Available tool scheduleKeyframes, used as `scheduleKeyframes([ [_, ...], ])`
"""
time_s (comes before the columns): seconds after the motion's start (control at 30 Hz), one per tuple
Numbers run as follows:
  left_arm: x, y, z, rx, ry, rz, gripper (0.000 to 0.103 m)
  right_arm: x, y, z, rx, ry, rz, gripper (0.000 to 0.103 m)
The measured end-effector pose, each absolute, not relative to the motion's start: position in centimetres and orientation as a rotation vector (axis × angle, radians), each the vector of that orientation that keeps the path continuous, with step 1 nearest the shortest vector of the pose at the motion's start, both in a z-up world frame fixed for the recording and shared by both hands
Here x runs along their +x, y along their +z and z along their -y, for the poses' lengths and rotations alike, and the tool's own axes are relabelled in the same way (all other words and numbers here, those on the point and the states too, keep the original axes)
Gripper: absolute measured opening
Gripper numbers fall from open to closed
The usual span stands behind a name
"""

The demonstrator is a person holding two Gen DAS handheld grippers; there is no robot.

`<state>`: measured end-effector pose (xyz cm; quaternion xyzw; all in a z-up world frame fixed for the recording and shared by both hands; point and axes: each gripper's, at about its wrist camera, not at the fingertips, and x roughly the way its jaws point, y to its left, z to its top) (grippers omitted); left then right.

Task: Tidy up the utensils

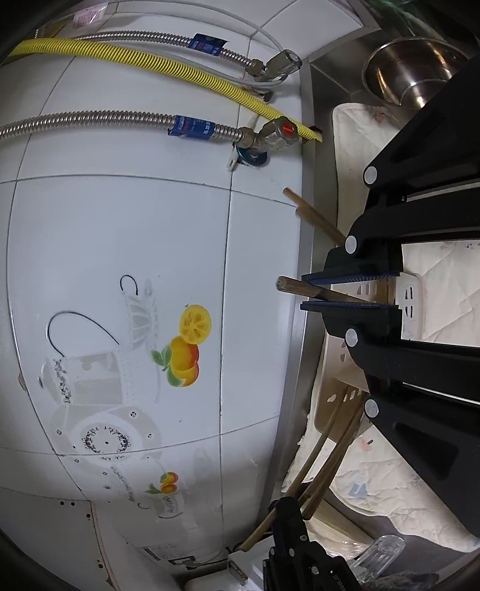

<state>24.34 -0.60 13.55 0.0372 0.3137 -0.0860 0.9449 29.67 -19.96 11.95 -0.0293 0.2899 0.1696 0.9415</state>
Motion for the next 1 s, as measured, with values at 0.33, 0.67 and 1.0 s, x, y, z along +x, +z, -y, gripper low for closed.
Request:
scheduleKeyframes([
  [0.33, 23.5, 13.6, 0.5, 0.068, -0.172, -0.643, 0.008, 28.2, 13.2, 20.3, -0.067, 0.337, -0.564, 0.027],
  [0.67, 20.3, 14.6, -0.5, 0.006, -0.171, -0.59, 0.037, 24.9, 15.1, 20.7, -0.068, 0.337, -0.507, 0.049],
  [1.0, 14.4, 12.8, -2.0, -0.072, -0.158, -0.543, 0.054, 19.5, 13.4, 21.2, -0.049, 0.339, -0.502, 0.073],
])
